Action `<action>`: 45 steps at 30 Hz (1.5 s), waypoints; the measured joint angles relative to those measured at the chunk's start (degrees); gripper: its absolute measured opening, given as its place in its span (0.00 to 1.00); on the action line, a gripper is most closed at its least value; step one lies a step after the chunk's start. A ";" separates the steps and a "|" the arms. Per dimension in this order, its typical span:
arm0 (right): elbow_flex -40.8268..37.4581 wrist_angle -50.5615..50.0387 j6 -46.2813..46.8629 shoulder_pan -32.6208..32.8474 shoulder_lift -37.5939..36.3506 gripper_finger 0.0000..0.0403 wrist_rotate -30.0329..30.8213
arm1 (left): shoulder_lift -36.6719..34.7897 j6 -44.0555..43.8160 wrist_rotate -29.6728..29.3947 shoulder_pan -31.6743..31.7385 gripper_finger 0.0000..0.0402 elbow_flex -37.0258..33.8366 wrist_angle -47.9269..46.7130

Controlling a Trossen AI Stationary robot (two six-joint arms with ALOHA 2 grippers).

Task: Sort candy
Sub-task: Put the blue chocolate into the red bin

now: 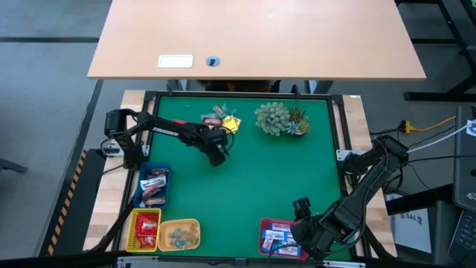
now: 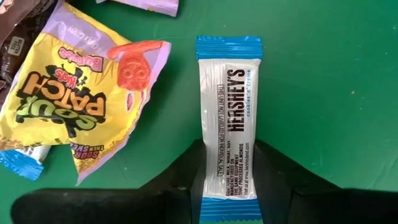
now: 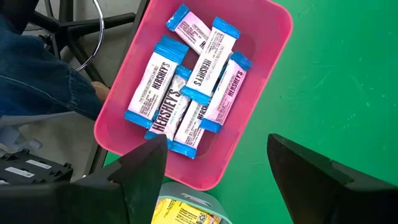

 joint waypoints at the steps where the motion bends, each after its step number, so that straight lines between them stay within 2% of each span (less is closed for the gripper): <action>1: 0.00 0.02 0.02 0.00 0.00 0.68 0.00 | 0.04 0.00 0.00 -0.12 0.24 0.21 -0.08; 4: 0.00 0.00 0.00 0.00 0.00 0.68 0.00 | 0.20 -0.02 0.32 -0.65 0.23 1.00 -0.16; 14: 0.00 0.63 0.00 0.00 0.02 0.68 0.00 | 0.35 0.12 6.87 -2.68 0.23 5.77 0.41; 22: 0.00 6.45 -0.40 0.00 0.04 0.68 0.15 | 0.21 -0.25 17.28 -7.03 0.23 9.27 3.04; 24: 0.00 7.79 -0.44 0.00 0.04 0.68 1.97 | 0.20 -1.61 20.81 -8.55 0.23 9.60 5.62; 28: 0.00 9.76 -1.99 0.00 0.07 0.68 10.19 | 0.18 -5.16 26.31 -11.71 0.23 9.63 13.17; 36: 0.00 14.20 -14.99 -0.11 0.09 0.68 29.69 | 0.11 -10.91 29.17 -17.63 0.23 9.65 27.23; 39: 0.00 18.08 -21.53 -0.61 0.09 0.68 31.98 | 0.11 -12.45 29.55 -19.42 0.23 9.67 31.78; 45: 0.00 25.28 -32.17 -2.58 0.13 0.68 31.19 | 0.11 -14.03 29.55 -22.25 0.23 9.70 40.95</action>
